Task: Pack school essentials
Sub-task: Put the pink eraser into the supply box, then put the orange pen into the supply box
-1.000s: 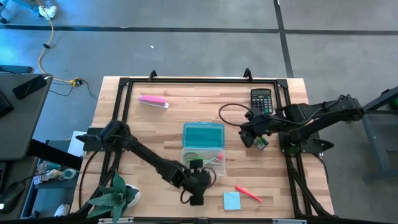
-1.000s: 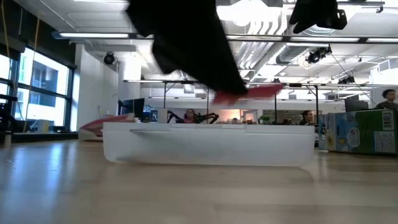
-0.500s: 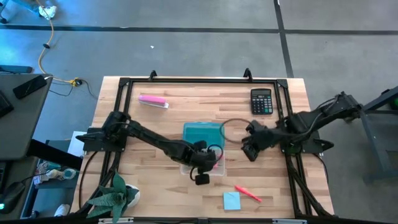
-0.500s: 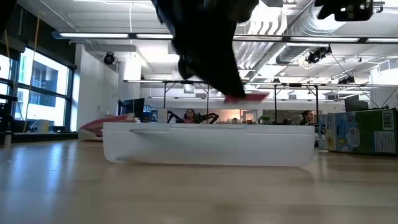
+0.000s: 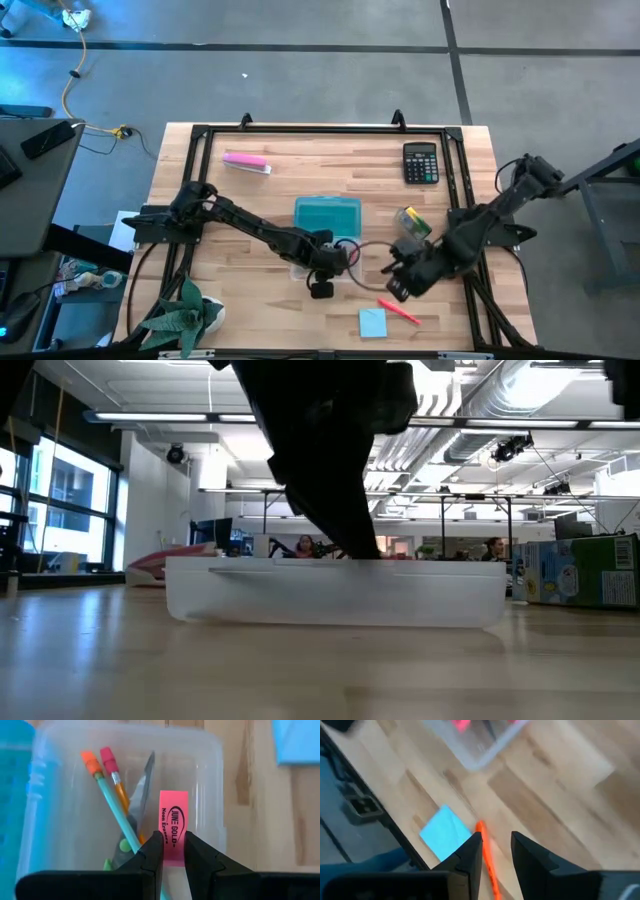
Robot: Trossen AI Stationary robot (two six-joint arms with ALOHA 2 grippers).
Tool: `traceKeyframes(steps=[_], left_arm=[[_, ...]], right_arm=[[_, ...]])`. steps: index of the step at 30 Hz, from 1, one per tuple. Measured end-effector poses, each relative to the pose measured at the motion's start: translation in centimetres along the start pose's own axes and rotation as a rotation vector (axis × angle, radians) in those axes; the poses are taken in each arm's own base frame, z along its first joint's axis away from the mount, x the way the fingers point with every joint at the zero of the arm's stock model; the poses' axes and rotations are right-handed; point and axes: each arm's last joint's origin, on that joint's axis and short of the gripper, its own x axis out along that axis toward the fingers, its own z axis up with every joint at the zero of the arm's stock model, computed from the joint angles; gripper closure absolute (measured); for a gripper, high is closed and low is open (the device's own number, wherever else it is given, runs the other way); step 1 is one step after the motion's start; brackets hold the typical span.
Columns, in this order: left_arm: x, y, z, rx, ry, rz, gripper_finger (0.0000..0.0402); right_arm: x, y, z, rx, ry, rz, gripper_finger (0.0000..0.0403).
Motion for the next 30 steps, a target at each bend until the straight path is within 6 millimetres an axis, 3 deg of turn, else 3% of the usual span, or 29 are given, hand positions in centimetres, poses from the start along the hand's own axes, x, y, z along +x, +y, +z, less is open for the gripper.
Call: traceKeyframes(steps=[8, 16, 24, 30], left_arm=[[0.0, 0.6, 0.2, -0.015, 0.011, -0.027, 0.034], [0.1, 0.7, 0.2, -0.019, 0.02, -0.049, 0.0273], [-0.1, 1.0, 0.2, -0.073, 0.033, -0.047, 0.0197], [-1.1, 2.1, 0.5, -0.115, 0.062, -0.098, 0.0185]], right_arm=[[2.8, 1.8, -3.4, -0.021, 0.079, 0.006, 0.0309], [4.4, 2.3, -6.6, 0.019, 0.084, -0.038, 0.0308], [5.6, 2.5, -8.1, 0.012, 0.129, -0.051, 0.0308], [6.7, 2.8, -8.5, -0.009, 0.157, -0.06, 0.0308]])
